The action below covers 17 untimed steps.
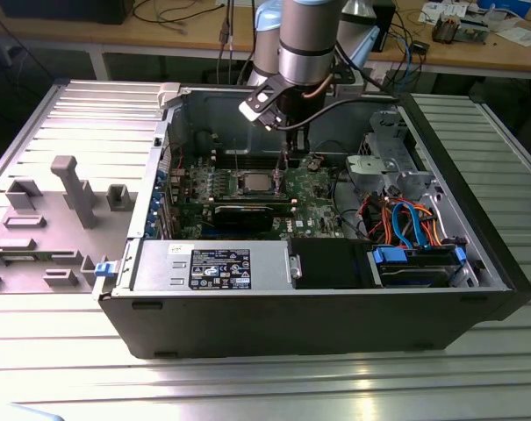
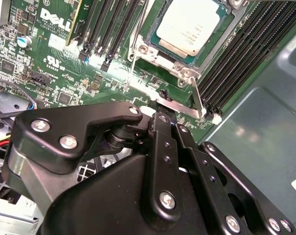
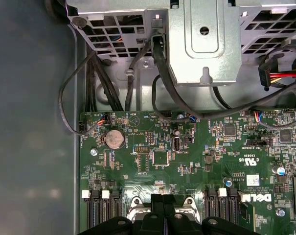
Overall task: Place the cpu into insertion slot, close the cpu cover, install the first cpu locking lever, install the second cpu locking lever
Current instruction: 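Close the cpu cover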
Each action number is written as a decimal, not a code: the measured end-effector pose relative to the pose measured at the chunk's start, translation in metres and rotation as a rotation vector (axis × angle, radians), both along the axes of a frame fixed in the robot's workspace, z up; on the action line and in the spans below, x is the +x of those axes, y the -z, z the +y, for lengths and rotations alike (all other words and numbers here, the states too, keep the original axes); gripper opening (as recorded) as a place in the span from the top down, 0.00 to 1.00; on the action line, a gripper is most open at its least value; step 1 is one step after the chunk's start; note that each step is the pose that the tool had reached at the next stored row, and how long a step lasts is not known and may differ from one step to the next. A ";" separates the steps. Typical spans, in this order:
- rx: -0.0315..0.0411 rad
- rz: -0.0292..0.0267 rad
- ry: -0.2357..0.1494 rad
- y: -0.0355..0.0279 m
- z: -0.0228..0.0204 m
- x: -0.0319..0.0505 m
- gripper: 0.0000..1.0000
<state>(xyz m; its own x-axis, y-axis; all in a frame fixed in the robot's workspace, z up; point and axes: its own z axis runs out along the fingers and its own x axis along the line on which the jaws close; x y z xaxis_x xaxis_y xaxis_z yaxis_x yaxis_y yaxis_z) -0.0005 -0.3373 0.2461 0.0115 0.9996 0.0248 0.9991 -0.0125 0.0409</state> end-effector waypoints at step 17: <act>0.0000 0.0000 0.000 0.0000 0.0000 -0.0056 0.89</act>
